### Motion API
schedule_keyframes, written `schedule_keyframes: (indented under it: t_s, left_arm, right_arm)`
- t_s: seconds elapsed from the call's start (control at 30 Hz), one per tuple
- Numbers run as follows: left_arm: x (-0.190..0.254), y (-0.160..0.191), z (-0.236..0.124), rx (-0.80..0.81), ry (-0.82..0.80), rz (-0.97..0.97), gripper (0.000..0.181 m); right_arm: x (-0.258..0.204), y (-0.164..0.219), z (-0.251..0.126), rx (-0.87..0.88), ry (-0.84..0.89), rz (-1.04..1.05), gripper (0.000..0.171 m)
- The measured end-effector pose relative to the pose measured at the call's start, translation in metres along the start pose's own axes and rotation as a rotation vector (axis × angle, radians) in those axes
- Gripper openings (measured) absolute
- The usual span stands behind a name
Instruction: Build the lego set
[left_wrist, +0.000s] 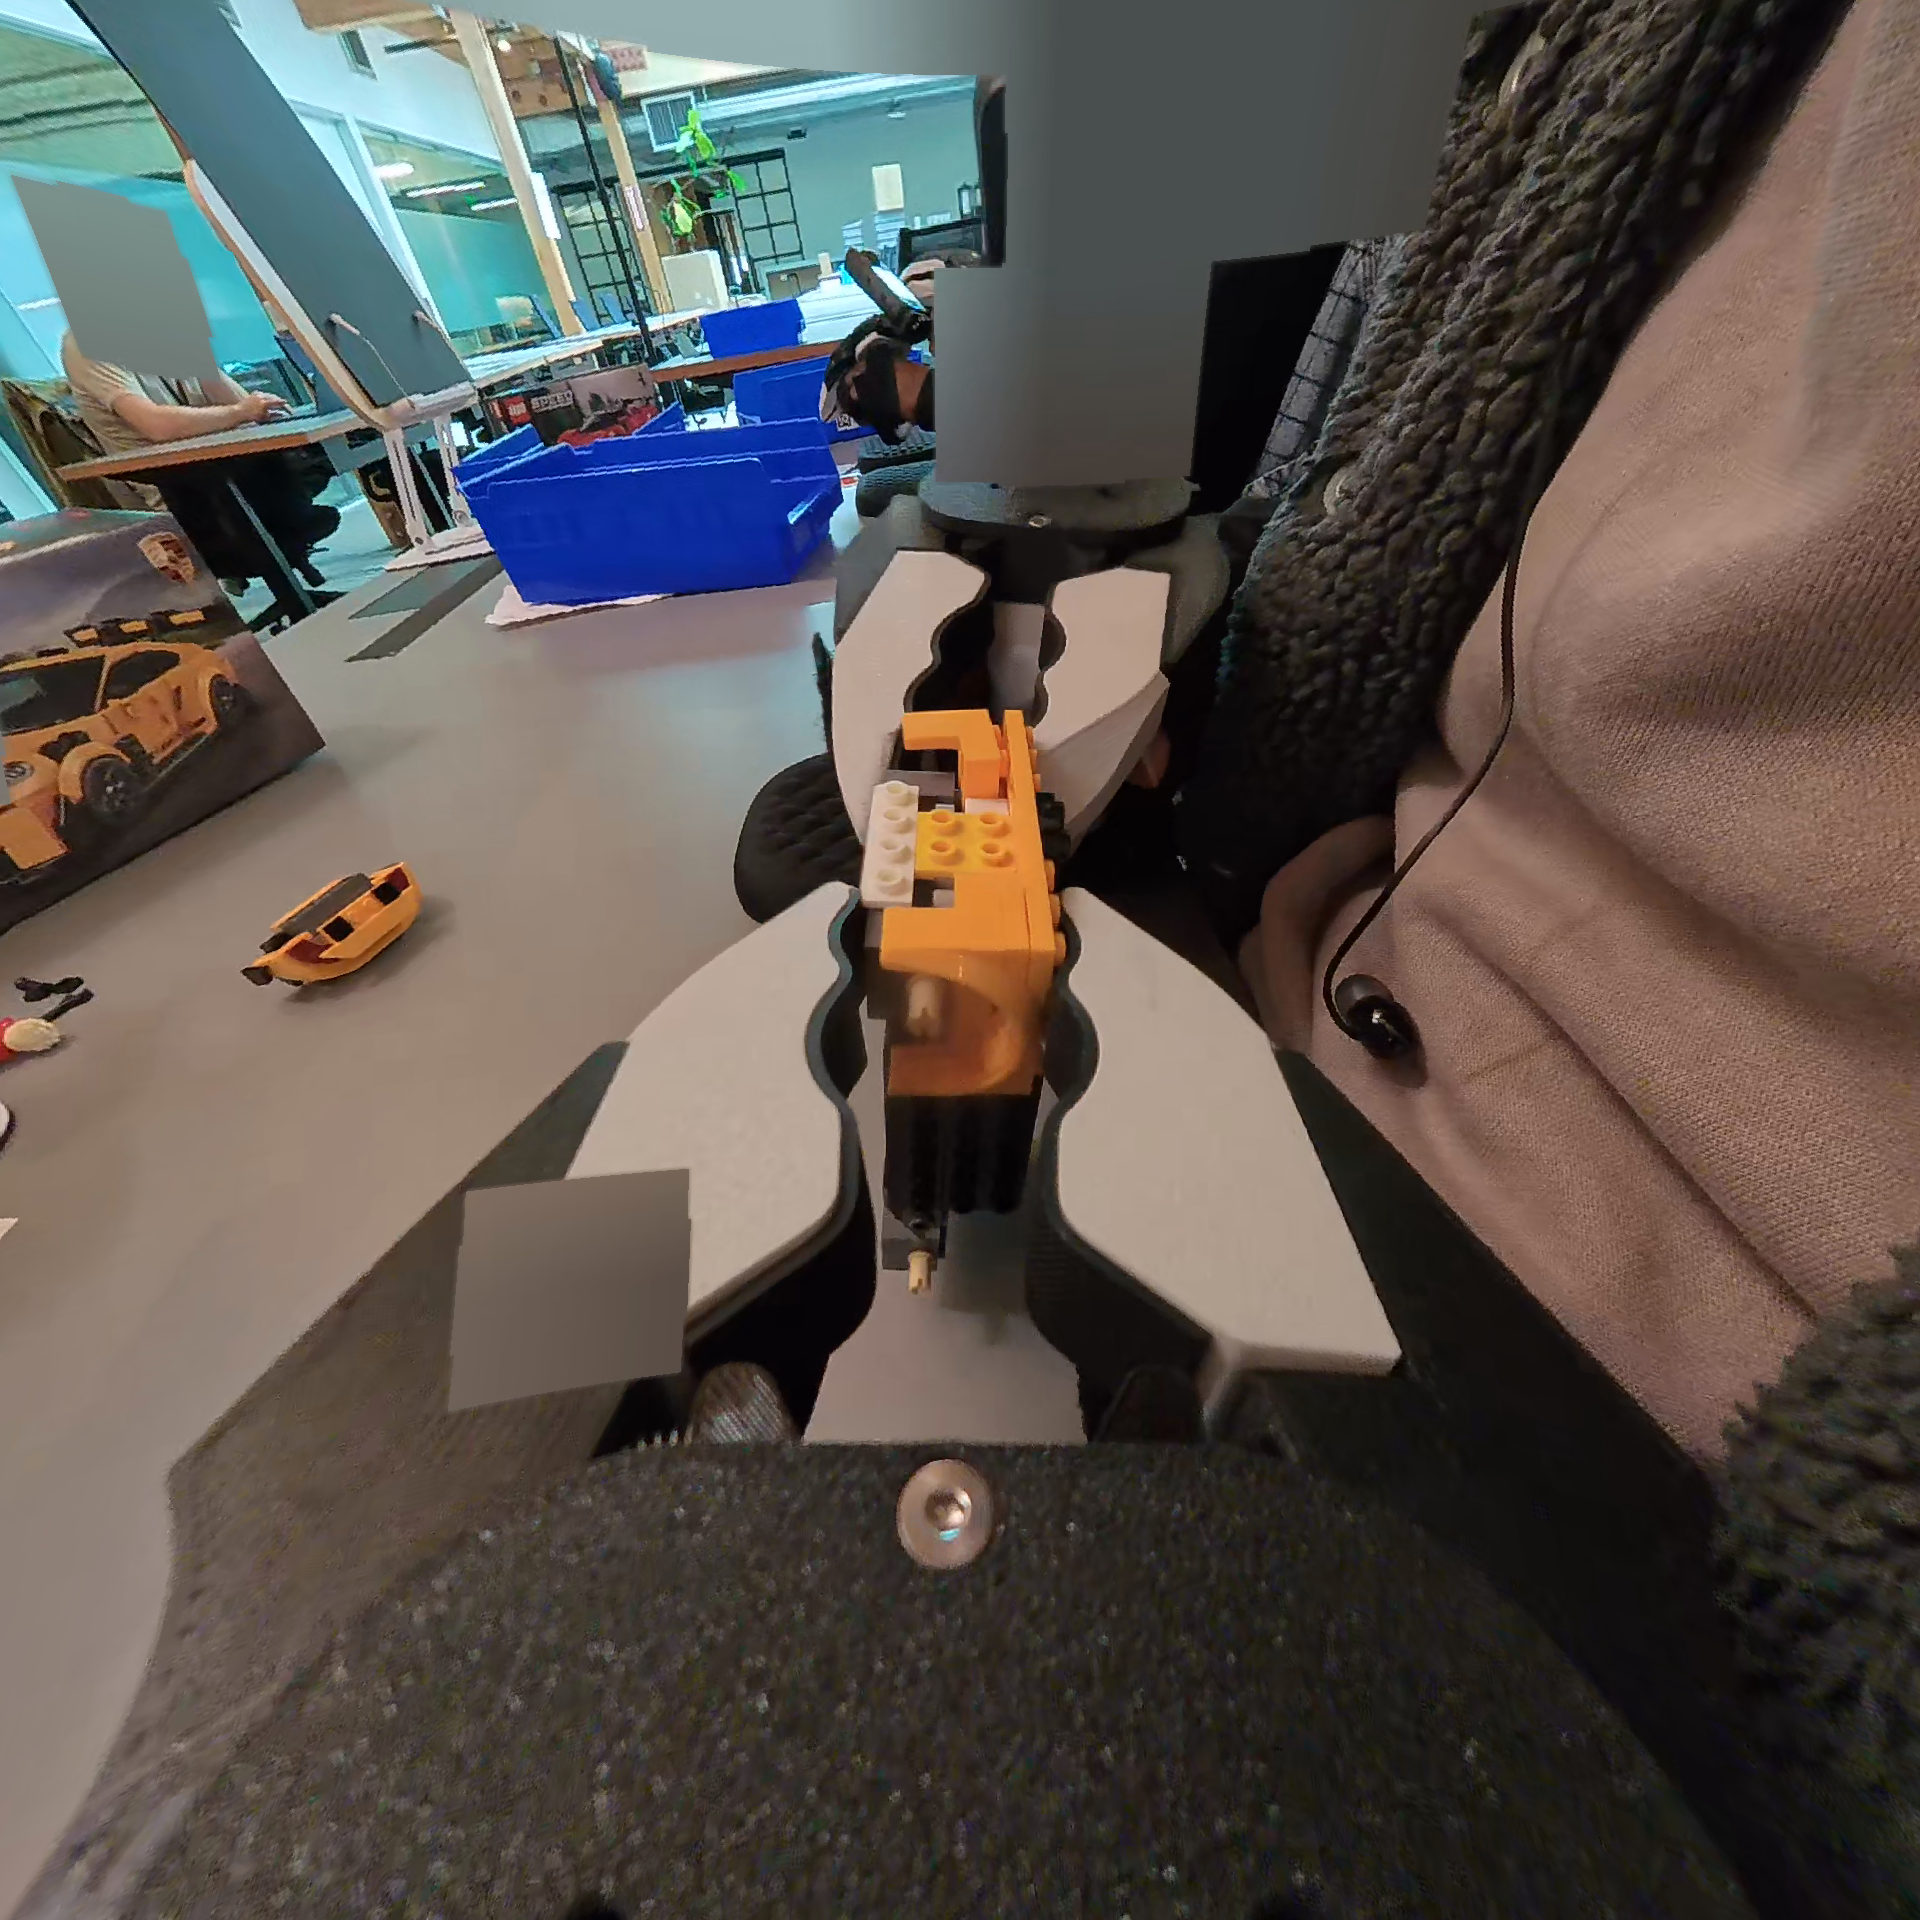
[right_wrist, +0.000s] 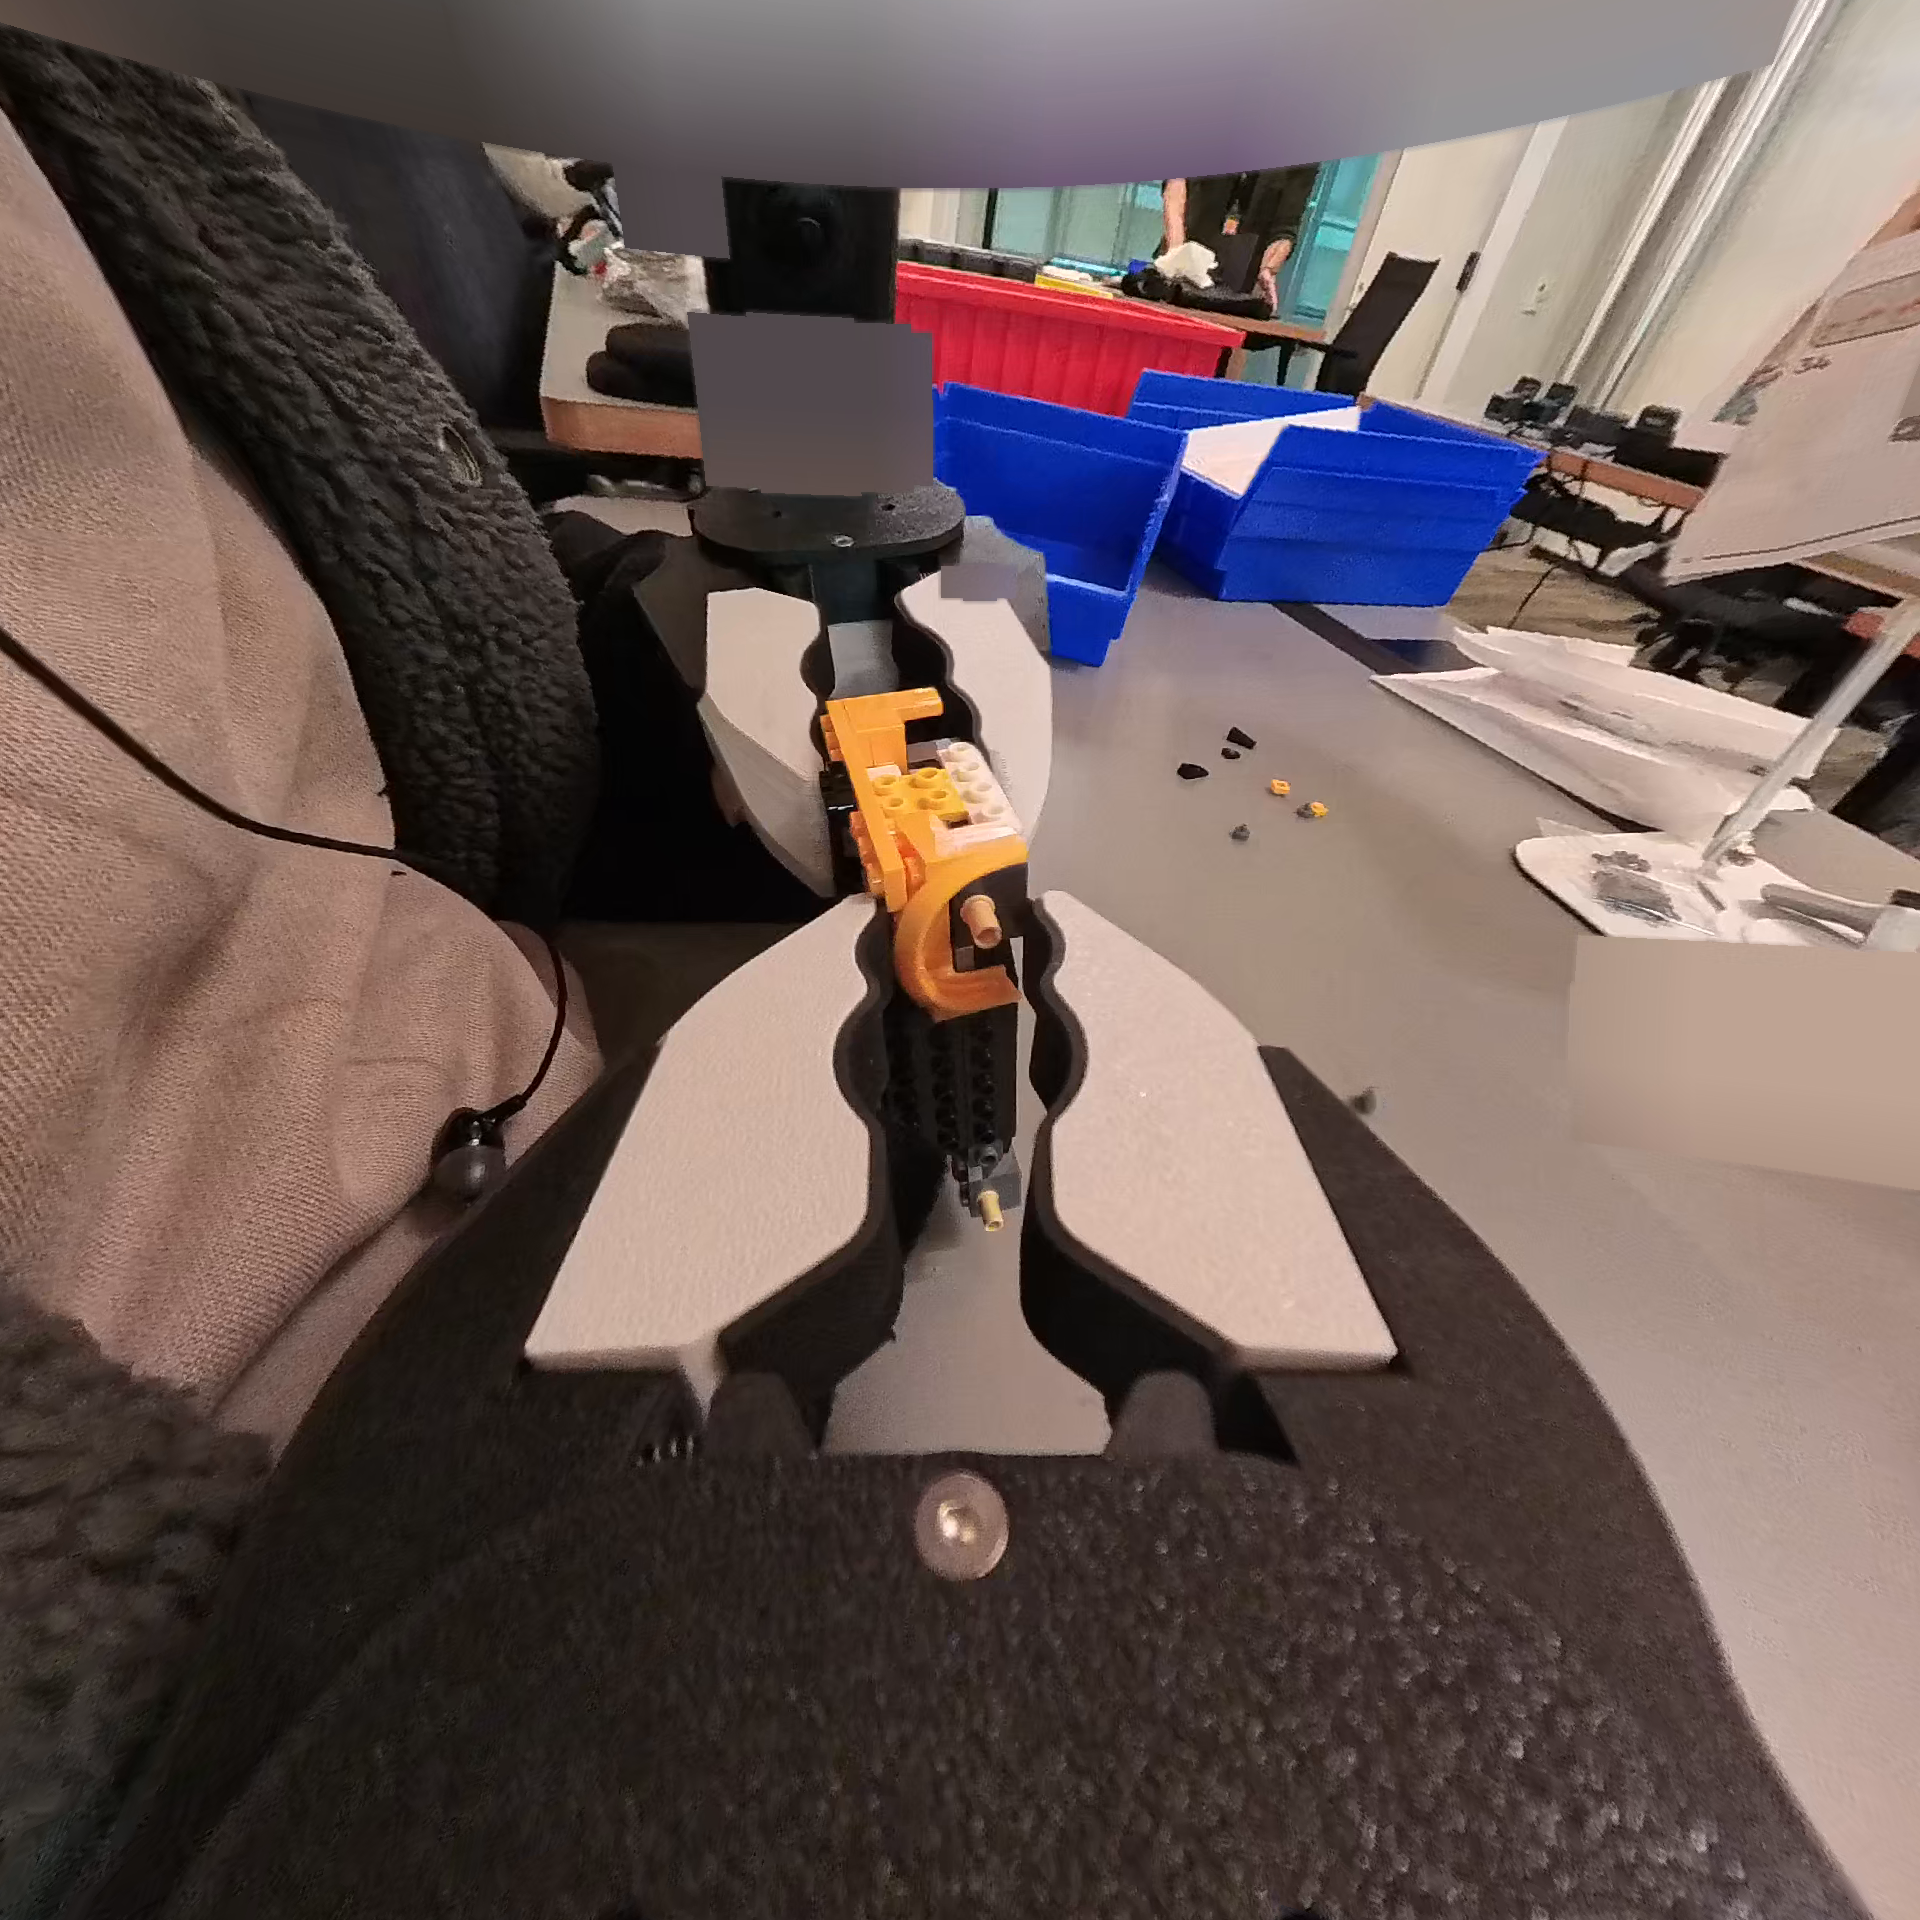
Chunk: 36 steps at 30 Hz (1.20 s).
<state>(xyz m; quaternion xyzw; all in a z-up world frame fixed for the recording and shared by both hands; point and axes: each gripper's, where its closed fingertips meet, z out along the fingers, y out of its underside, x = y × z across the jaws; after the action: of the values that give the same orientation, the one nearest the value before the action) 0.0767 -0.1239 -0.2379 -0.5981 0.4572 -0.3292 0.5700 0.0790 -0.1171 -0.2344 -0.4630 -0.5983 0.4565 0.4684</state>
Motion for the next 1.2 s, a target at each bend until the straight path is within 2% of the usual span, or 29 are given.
schedule_keyframes:
  t_s: [0.5,0.87,1.07,1.2]
  left_arm:
    - [-0.001,0.001,0.000,-0.010,-0.006,-0.039,0.031]
    - [-0.002,0.001,-0.001,-0.002,0.013,-0.098,0.031]
    - [-0.004,0.000,-0.002,0.020,0.031,-0.177,0.031]
    - [-0.010,-0.001,-0.002,0.043,0.053,-0.320,0.031]
  right_arm:
    - [0.001,0.000,0.000,0.020,0.044,0.073,0.023]
    - [0.002,-0.001,0.000,-0.010,-0.001,0.088,0.025]
    - [0.003,-0.004,0.001,0.024,-0.041,0.206,0.024]
    - [0.009,-0.005,0.003,0.031,-0.036,0.297,0.023]
